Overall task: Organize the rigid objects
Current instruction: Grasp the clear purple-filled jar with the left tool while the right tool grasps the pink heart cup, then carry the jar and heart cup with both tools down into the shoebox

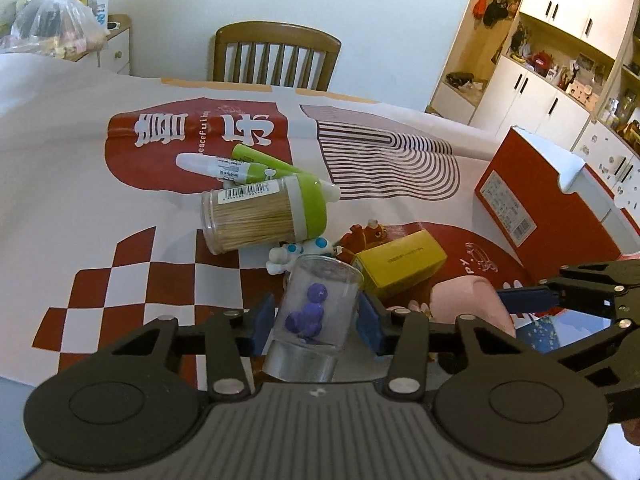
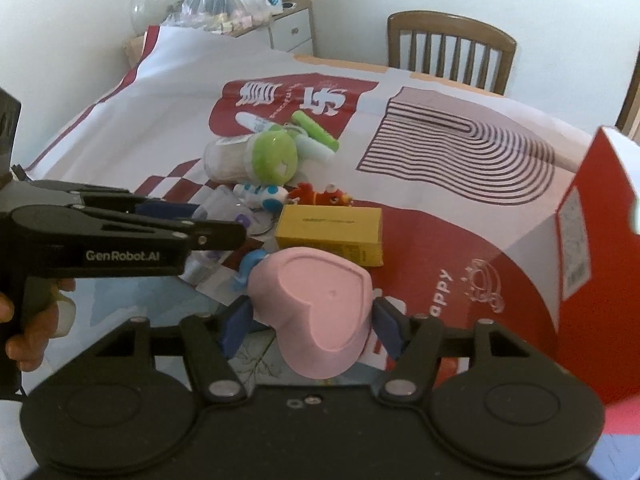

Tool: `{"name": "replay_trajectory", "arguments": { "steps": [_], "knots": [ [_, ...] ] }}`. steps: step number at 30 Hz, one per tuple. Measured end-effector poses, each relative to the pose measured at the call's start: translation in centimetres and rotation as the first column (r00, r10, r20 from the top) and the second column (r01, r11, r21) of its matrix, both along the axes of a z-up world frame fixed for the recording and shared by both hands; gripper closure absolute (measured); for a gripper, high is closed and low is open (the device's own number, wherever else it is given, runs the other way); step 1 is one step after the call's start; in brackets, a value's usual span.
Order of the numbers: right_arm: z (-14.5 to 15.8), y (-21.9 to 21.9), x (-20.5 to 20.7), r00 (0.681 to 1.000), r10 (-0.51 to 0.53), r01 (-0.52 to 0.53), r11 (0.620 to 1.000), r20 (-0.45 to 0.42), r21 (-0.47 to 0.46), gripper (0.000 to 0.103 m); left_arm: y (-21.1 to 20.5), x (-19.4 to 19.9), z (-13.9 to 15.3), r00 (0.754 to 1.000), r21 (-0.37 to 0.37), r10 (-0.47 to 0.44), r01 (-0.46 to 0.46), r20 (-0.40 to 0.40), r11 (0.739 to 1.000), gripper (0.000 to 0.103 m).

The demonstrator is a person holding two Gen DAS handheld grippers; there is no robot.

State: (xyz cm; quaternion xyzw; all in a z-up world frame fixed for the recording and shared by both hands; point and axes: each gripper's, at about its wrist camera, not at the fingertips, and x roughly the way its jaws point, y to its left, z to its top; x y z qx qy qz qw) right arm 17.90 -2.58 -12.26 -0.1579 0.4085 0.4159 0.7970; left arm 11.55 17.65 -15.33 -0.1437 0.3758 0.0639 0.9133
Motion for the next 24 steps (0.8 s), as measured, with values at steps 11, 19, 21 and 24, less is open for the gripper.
{"name": "replay_trajectory", "arguments": {
  "steps": [11, 19, 21, 24],
  "knots": [
    [3.6, -3.3, -1.5, 1.0, -0.03, 0.029, 0.999, 0.01, 0.038, 0.039, -1.5, -2.2, 2.7, 1.0, -0.019, 0.011, -0.01, 0.023, 1.0, 0.062],
    [6.4, -5.8, -2.3, 0.998, -0.049, 0.048, 0.998, 0.045, 0.038, 0.039, -3.4, -3.5, 6.3, 0.998, -0.024, 0.001, 0.001, 0.066, 1.0, 0.062],
    [7.0, -6.7, -2.2, 0.997, -0.057, 0.056, 0.998, 0.053, 0.031, 0.039, -4.2, -3.6, 7.4, 0.997, -0.021, -0.01, 0.012, 0.076, 1.0, 0.062],
    [7.8, -8.1, -2.0, 0.995, -0.073, 0.072, 0.997, 0.062, 0.021, 0.039, -5.5, -3.5, 8.8, 0.996, -0.022, -0.023, 0.025, 0.082, 0.999, 0.062]
  ]
}}
